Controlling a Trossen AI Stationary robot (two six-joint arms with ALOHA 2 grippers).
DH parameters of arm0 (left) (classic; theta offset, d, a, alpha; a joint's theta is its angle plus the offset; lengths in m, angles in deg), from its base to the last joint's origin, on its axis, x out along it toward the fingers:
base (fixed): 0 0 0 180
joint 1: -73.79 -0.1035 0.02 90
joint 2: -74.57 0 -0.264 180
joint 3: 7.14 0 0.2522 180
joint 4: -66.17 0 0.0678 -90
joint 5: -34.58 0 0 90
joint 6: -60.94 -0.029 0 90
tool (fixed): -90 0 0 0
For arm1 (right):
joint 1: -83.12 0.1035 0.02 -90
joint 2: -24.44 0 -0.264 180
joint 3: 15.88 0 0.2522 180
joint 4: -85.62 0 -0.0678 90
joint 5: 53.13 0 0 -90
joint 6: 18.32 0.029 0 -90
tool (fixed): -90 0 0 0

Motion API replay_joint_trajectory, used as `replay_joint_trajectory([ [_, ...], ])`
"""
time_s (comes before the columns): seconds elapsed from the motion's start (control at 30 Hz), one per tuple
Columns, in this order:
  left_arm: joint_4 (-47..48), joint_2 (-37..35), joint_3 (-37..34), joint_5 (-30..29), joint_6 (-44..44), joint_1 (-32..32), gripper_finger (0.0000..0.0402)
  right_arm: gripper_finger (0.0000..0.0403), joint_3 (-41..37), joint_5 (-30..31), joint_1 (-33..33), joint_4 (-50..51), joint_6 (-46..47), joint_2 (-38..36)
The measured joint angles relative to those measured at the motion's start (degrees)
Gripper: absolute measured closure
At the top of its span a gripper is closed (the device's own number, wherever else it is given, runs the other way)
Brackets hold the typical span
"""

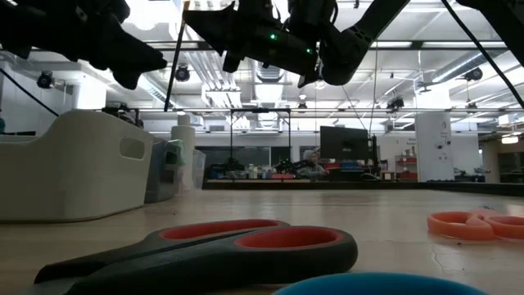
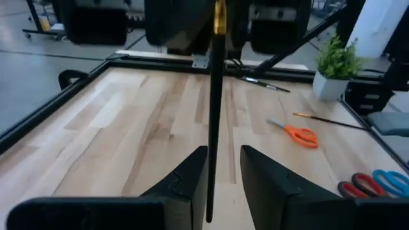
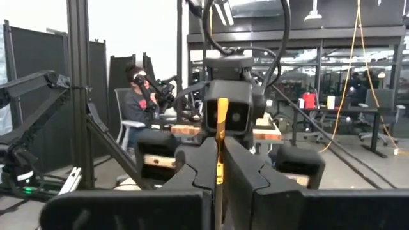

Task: Pick & Place Paint Supplies
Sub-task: Put the top orange paint brush into the black bin

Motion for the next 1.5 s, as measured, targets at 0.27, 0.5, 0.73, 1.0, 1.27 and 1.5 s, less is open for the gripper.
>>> replay_joint_trajectory([
  [0.27, -1.7, 4.3, -0.07, -0.91, -0.06, -0.09, 0.03, 0.039, 1.45, 0.09, 0.02, 0.4, -0.64, 0.0],
  [0.5, -3.55, 6.72, -0.07, -0.94, -4.77, -0.09, 0.03, 0.039, 1.5, 0.08, 0.02, 0.39, -0.65, 0.0],
  [0.73, -5.13, 7.58, -0.09, -1.0, -4.57, -0.09, 0.03, 0.039, 1.61, 0.03, 0.02, 0.28, -0.98, 0.0],
  [1.0, -5.56, 7.69, -0.09, -2.29, -4.34, -0.09, 0.03, 0.039, 2.05, -0.17, 0.17, 0.24, -0.93, 0.0],
  [1.27, -5.44, 7.69, -0.09, -4.83, -4.35, -0.09, 0.0323, 0.039, 2.05, -0.16, 0.15, 0.26, -0.81, 0.02],
  [1.5, -5.35, 7.69, -0.09, -4.33, -4.37, -0.07, 0.0388, 0.039, 2.04, -0.16, 0.1, 0.34, -0.64, 0.02],
])
